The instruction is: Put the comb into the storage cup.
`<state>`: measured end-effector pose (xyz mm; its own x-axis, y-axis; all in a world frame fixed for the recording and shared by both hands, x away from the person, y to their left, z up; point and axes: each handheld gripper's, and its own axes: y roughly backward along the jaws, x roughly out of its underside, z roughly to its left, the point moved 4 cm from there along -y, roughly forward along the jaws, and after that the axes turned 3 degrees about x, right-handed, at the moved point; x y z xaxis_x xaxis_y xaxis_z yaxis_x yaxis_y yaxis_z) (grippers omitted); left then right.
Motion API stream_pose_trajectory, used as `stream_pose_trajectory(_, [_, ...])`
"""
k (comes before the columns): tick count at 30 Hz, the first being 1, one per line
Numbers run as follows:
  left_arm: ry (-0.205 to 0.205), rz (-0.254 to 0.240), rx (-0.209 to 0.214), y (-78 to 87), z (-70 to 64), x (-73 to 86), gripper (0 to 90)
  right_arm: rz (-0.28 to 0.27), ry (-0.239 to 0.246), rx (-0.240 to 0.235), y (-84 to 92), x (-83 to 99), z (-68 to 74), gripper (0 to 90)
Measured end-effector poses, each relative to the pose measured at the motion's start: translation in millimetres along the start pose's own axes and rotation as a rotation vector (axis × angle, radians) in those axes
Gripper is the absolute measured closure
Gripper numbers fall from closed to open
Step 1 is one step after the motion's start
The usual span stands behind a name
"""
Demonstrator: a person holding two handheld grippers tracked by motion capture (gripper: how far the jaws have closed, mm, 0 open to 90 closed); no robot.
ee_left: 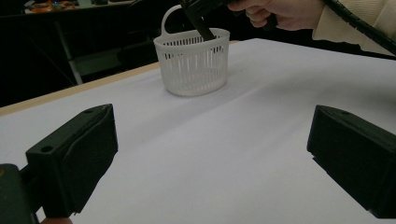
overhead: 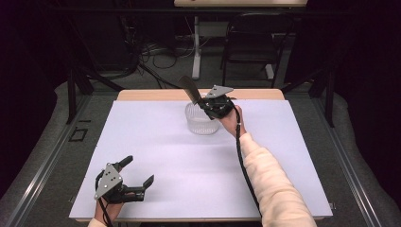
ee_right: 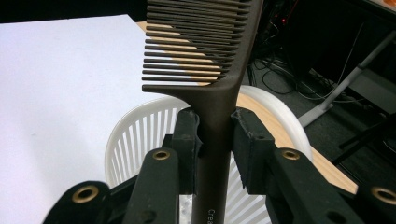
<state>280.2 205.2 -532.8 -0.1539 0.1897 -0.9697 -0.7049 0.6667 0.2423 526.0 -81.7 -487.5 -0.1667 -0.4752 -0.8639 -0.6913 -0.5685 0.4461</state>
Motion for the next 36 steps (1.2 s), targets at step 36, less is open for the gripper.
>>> stream_pose_trajectory(36, [-0.006,-0.001,0.0,0.8,0.0,-0.3,2.0,0.046,0.002,-0.015,-5.3,6.2,1.5,72.1])
